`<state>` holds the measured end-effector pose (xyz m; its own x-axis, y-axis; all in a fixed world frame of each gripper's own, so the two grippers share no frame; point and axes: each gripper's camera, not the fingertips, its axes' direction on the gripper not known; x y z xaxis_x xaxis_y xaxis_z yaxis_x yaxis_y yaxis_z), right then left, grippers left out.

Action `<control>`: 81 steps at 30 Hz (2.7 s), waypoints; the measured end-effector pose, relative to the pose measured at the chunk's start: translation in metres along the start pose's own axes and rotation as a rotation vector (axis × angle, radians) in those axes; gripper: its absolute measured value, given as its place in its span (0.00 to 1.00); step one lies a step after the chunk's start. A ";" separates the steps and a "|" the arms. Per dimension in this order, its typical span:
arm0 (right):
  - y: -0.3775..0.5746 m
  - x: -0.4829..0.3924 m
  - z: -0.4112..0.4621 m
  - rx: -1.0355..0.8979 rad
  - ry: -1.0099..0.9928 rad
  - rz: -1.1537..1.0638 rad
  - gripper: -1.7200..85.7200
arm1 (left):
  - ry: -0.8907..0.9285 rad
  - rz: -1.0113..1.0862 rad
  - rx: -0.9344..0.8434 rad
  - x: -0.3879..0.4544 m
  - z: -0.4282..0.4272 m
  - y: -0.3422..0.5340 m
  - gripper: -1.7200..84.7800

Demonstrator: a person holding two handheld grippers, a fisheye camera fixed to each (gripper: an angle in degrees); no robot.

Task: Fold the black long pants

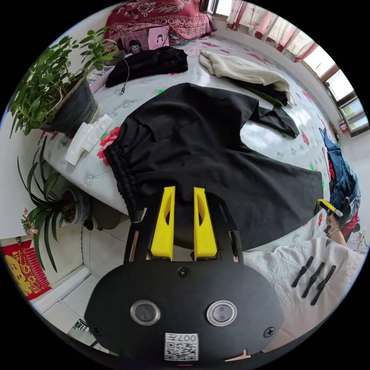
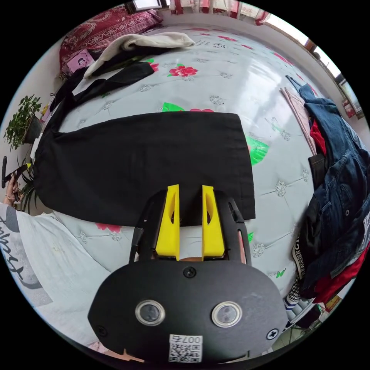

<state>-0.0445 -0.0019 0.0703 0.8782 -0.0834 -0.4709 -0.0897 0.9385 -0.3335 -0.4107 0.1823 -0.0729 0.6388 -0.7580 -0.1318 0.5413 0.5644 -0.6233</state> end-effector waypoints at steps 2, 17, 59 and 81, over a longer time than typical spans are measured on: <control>0.006 0.004 0.000 -0.014 0.017 -0.012 0.06 | 0.013 0.006 -0.024 0.012 0.017 -0.013 0.11; -0.106 -0.017 -0.065 0.252 -0.058 -0.139 0.07 | -0.030 0.008 -0.025 0.048 0.021 -0.049 0.06; -0.306 -0.166 0.056 0.149 0.001 -0.494 0.04 | -0.169 -0.062 -0.107 -0.079 0.037 -0.167 0.10; -0.096 0.136 -0.117 0.737 -0.301 0.141 0.02 | -0.017 0.254 0.343 -0.027 -0.103 -0.167 0.01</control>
<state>0.0290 -0.1427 -0.0574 0.9801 0.0476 -0.1929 0.0312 0.9220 0.3860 -0.5750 0.0748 -0.0449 0.7825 -0.5773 -0.2334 0.5144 0.8105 -0.2801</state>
